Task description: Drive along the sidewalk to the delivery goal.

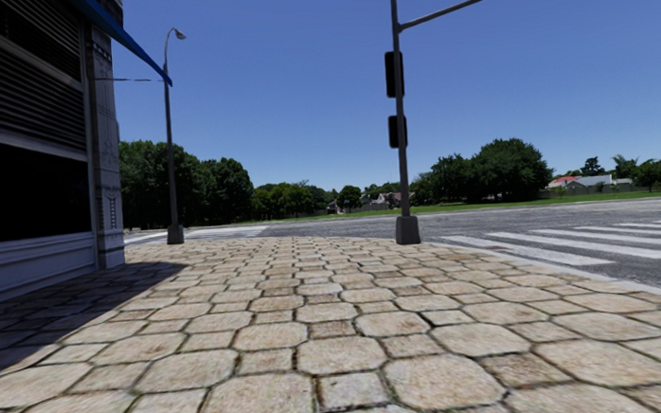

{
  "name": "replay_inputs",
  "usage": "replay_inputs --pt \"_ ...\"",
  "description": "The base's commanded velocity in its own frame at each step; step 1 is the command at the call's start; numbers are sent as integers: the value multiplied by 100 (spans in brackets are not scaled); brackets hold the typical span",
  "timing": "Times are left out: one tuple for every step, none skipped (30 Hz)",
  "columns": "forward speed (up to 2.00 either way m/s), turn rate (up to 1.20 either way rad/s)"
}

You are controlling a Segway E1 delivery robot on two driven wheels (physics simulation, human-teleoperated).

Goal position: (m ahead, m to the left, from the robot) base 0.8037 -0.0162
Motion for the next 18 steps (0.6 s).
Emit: replay_inputs --pt "79 0" --pt "79 0" --pt "78 0" --pt "78 0" --pt "78 0" --pt "77 0" --pt "77 0" --pt "77 0" --pt "77 0" --pt "77 0" --pt "77 0" --pt "77 0" --pt "77 0" --pt "75 0" --pt "47 0" --pt "47 0" --pt "0 0" --pt "0 0"
